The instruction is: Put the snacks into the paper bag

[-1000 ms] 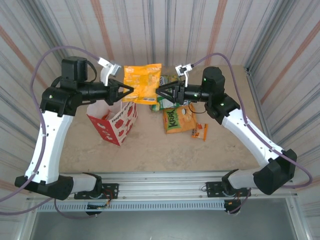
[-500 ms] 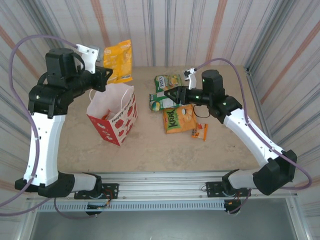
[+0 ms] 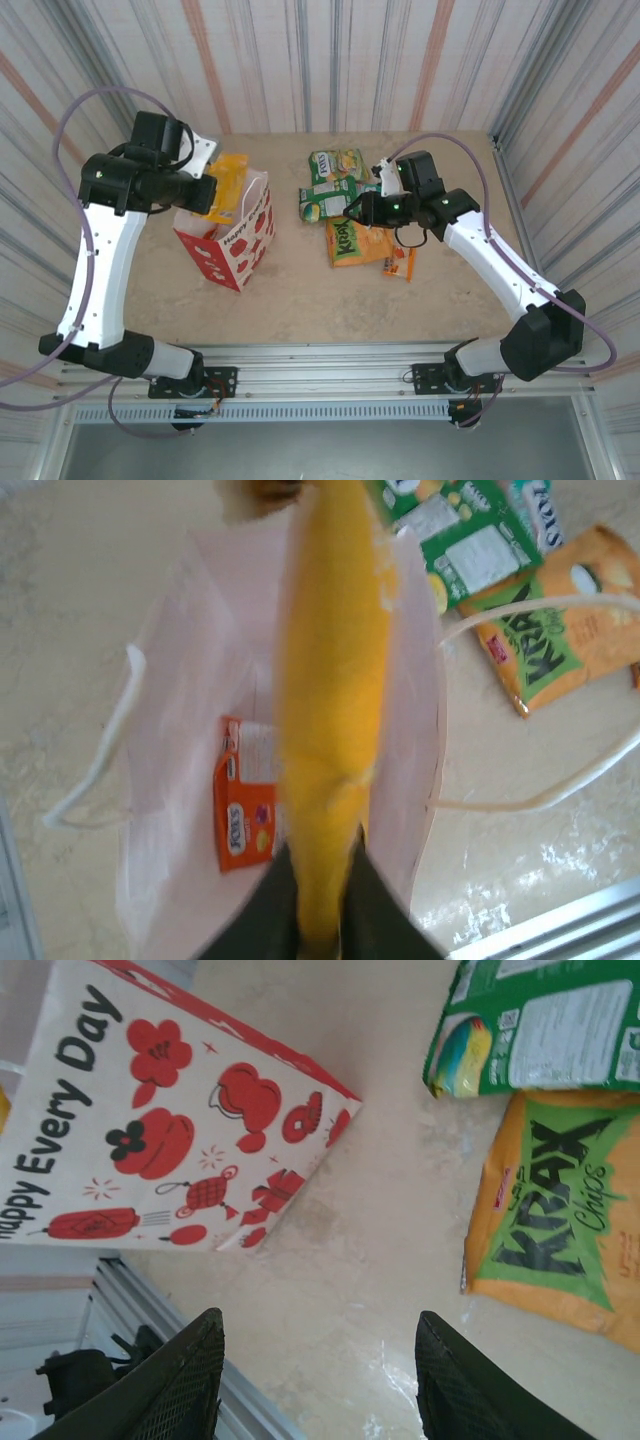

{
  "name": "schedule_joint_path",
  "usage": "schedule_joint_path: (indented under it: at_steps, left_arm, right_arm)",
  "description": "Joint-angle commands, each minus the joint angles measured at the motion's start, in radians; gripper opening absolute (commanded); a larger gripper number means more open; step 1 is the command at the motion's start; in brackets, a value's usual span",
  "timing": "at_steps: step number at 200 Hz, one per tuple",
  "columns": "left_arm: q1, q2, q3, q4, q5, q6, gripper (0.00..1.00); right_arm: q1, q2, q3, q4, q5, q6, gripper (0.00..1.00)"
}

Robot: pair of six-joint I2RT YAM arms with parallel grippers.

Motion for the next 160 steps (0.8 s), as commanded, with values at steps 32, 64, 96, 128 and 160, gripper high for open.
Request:
schedule_joint_path:
  at_steps: [32, 64, 96, 128, 160]
  left_arm:
    - [-0.043, 0.038, 0.029, -0.009, 0.096, -0.006, 0.57]
    - [-0.066, 0.092, 0.042, 0.039, 0.158, -0.028, 0.57]
    - [-0.102, 0.155, 0.045, -0.013, 0.112, -0.040, 0.56]
    - [-0.103, 0.154, -0.016, -0.002, 0.130, -0.045, 0.57]
    - [-0.103, 0.182, -0.032, 0.029, 0.139, -0.061, 0.53]
  right_arm:
    - [-0.010, 0.000, -0.004, -0.080, 0.022, -0.028, 0.52]
    - [-0.012, -0.001, -0.009, -0.080, 0.009, -0.021, 0.52]
    - [-0.012, -0.010, -0.017, -0.079, 0.002, -0.015, 0.52]
    - [-0.010, -0.017, -0.039, -0.067, -0.005, -0.012, 0.53]
    - [-0.012, -0.020, -0.054, -0.038, -0.026, 0.006, 0.52]
